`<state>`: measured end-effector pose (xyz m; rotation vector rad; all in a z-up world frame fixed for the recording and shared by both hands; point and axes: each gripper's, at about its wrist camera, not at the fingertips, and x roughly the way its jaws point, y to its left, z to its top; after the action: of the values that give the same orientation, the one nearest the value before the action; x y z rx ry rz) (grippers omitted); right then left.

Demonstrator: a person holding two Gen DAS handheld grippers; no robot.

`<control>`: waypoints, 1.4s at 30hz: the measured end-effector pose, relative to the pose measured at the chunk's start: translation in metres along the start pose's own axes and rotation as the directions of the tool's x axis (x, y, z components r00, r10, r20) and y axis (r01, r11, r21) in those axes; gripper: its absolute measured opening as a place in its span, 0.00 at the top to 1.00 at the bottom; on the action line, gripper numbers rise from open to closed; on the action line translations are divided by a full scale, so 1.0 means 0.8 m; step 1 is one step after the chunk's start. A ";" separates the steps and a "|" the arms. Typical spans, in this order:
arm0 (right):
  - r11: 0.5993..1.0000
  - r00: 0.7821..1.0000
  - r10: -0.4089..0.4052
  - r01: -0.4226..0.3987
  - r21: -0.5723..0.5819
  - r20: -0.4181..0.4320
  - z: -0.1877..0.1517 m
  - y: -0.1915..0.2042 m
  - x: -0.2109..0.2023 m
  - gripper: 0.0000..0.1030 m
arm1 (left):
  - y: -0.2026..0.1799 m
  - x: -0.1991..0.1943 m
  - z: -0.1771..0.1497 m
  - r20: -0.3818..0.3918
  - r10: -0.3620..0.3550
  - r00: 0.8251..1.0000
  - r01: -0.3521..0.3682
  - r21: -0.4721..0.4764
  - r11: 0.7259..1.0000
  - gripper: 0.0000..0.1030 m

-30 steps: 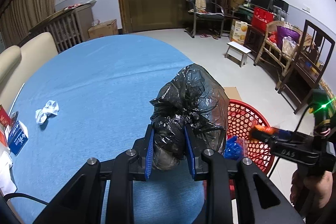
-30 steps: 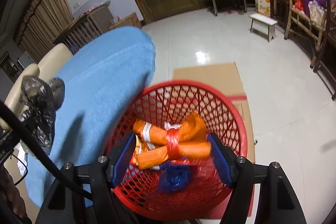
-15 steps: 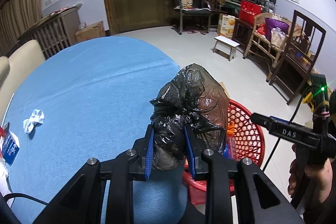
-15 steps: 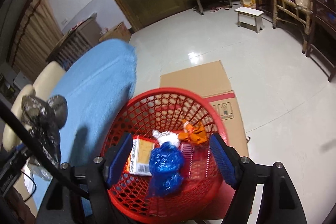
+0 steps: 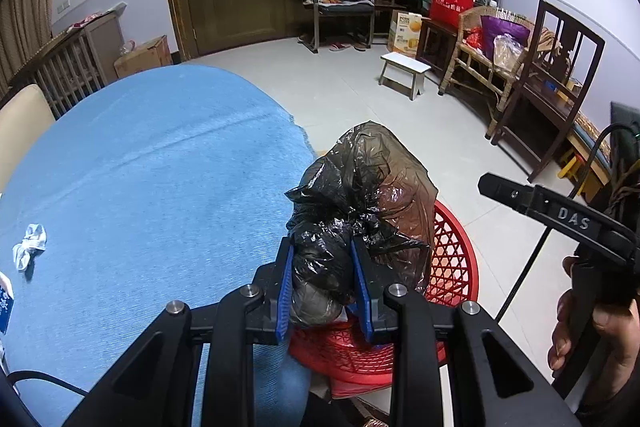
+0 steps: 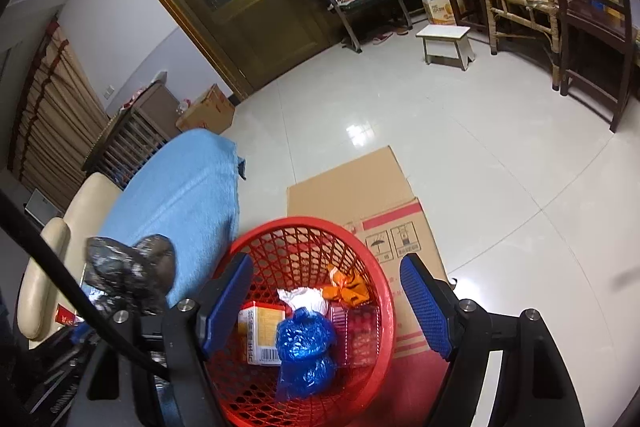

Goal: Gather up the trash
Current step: 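Lower the black bag into the wastebasket and open the left tool, then move both open tools back over the table toward the blue box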

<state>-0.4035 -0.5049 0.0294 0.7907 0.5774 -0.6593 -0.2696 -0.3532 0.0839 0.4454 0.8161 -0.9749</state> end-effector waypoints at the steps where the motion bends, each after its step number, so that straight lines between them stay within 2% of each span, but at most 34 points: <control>1: 1.000 1.000 0.000 0.000 -0.003 0.004 0.001 0.001 -0.001 0.23 | -0.002 0.003 0.000 -0.007 -0.002 1.000 0.002 0.004 1.000 0.72; 13: 1.000 1.000 -0.008 0.008 0.007 0.005 -0.001 -0.006 0.001 0.22 | -0.020 0.028 -0.001 -0.071 -0.024 0.997 0.026 0.025 0.999 0.70; 15: 1.000 1.000 -0.008 0.008 0.005 0.006 0.000 -0.005 0.000 0.22 | -0.019 0.030 0.002 -0.083 -0.033 0.996 0.035 0.021 0.999 0.62; 17: 1.000 1.000 -0.009 0.009 0.001 0.009 0.000 -0.003 -0.001 0.22 | -0.016 0.028 0.002 -0.076 -0.022 0.997 0.023 0.009 1.000 0.39; 19: 1.000 1.000 -0.007 0.007 -0.004 0.007 -0.001 0.000 -0.001 0.22 | -0.012 0.024 0.002 -0.059 -0.006 0.998 0.006 0.001 1.000 0.34; 32: 0.997 0.999 0.007 -0.010 -0.078 -0.037 -0.018 0.038 0.006 0.22 | 0.040 0.007 -0.008 -0.054 0.038 0.998 -0.044 -0.100 0.994 0.33; 42: 0.989 0.997 0.013 -0.025 -0.147 -0.079 -0.036 0.077 0.013 0.22 | 0.093 -0.017 -0.025 -0.033 0.071 0.997 -0.076 -0.196 0.978 0.32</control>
<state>-0.3591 -0.4531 0.0337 0.6841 0.6814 -0.5632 -0.2181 -0.2945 0.0806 0.3149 0.9045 -0.8119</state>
